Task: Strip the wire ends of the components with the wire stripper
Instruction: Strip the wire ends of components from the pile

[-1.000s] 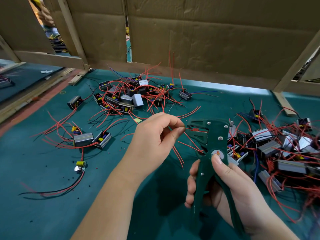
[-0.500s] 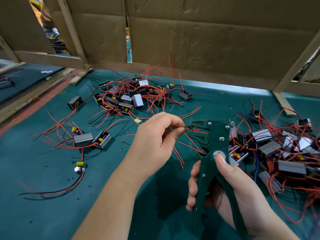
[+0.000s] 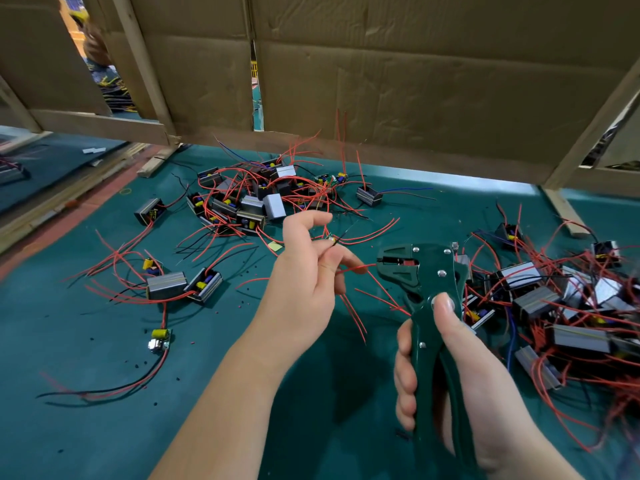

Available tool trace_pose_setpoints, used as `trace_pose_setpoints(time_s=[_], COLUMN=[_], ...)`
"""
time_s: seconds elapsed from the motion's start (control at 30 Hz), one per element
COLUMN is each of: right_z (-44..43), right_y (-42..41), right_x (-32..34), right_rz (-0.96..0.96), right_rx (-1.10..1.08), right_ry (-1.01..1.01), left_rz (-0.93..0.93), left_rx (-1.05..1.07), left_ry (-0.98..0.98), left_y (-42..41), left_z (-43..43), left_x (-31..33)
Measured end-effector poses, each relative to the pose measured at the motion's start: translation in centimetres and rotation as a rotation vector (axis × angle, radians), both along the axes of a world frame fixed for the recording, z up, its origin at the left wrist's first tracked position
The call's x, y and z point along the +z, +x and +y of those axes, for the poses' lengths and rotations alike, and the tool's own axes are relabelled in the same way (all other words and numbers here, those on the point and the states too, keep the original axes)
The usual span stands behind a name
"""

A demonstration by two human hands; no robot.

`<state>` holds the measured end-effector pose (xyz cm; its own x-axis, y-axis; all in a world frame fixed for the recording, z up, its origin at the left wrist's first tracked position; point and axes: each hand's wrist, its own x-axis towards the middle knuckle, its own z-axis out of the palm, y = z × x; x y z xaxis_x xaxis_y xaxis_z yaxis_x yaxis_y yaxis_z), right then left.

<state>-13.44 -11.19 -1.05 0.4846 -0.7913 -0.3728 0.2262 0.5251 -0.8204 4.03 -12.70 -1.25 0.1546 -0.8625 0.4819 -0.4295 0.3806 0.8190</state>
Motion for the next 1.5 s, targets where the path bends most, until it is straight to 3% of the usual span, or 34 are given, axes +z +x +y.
trace_pose_setpoints(time_s=[0.33,0.57,0.73,1.5], right_z=[-1.4,-0.9,-0.5,-0.4], right_y=[-1.2,-1.0,-0.9,-1.1], right_x=[0.3,-0.1,0.0,0.4], right_rz=[-0.178,-0.214,-0.266,-0.204], right_rx=[-0.1,0.112,0.252,0.318], right_ry=[0.019,0.047,0.03,0.054], left_rz=[0.021,0.204,0.194,0.196], left_rx=[0.054,-0.075,-0.083,-0.086], left_ry=[0.089,0.127,0.115,0.057], left_y=[1.1,0.7,0.4,0.8], left_z=[-0.1,0.3,0.3,0.3], left_x=[0.0,0.8,0.7,1.0])
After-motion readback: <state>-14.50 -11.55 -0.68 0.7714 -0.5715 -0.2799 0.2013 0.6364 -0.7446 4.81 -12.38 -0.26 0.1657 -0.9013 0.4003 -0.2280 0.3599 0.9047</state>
